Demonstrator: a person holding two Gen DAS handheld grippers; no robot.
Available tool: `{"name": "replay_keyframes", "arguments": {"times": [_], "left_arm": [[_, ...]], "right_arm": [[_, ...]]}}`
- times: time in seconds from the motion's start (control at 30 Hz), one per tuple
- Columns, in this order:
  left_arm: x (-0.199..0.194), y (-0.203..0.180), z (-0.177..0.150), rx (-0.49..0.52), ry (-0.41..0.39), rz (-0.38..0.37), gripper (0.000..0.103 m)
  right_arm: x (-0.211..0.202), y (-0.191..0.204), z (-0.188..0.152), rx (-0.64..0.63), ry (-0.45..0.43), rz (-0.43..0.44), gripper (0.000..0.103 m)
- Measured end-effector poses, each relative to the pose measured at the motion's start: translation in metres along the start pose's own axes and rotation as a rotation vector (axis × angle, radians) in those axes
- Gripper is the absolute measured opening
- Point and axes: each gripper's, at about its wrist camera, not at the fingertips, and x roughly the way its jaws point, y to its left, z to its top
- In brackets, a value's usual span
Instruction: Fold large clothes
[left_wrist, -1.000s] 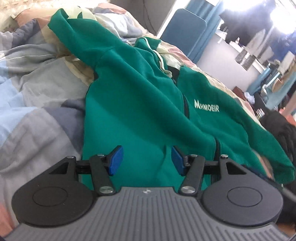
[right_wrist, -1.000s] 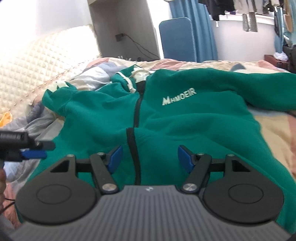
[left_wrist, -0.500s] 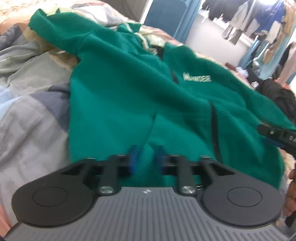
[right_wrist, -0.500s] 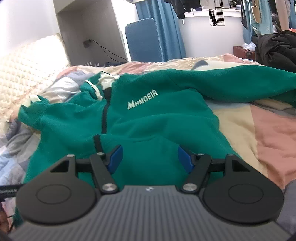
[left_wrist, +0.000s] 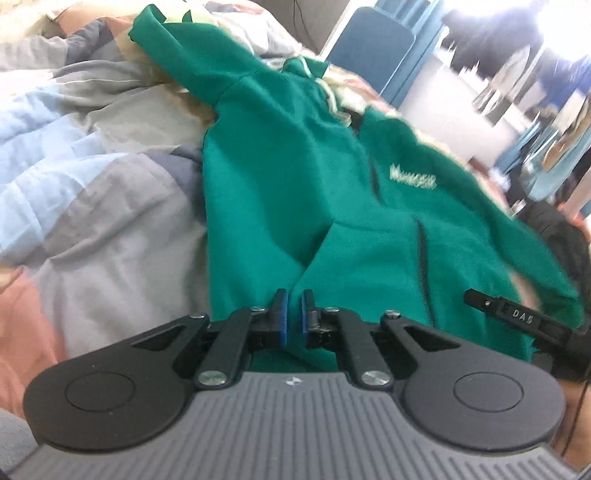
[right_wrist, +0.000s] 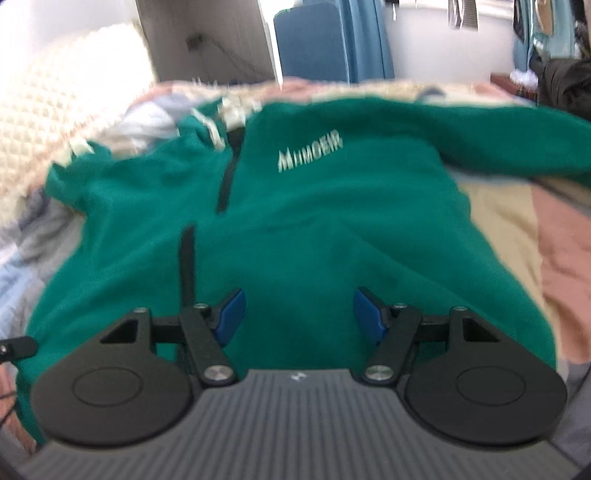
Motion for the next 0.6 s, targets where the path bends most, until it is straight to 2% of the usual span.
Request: {"name": "replay_keyframes", "arguments": {"times": [0.17,0.2,0.23,0.27,0.33,0.37,0.5,0.6], "left_arm": [[0.015,-0.006,-0.001,0.043,0.014,0.026,0.009],[0.015,-0.008,0.0,0.046,0.012,0.024,0.011],[0.013,-0.008,0.0,0.048,0.013,0.03,0.017],[0.011,-0.008,0.001,0.05,0.012,0.043,0.022],[-0.001,-0.011,0.003,0.05,-0.021,0.057,0.048],[-0.007,-0.012,0.005,0.054,-0.038,0.066,0.052],[-0.037,-0.026,0.017,0.103,-0.133,0.062,0.053],[-0.056,-0.047,0.033,0.142,-0.186,0.012,0.055]], "right_arm": [[0.02,-0.003,-0.004,0.025,0.073,0.006,0.067],[0.019,-0.004,-0.004,0.037,0.068,0.011,0.067],[0.016,-0.005,-0.003,0.052,0.059,0.021,0.067],[0.013,-0.007,-0.001,0.071,0.045,0.03,0.067],[0.002,-0.013,0.003,0.111,0.006,0.046,0.067],[-0.005,-0.016,0.006,0.131,-0.023,0.053,0.067],[-0.034,-0.029,0.017,0.2,-0.135,0.077,0.067],[-0.053,-0.043,0.03,0.233,-0.202,0.082,0.067]]}}
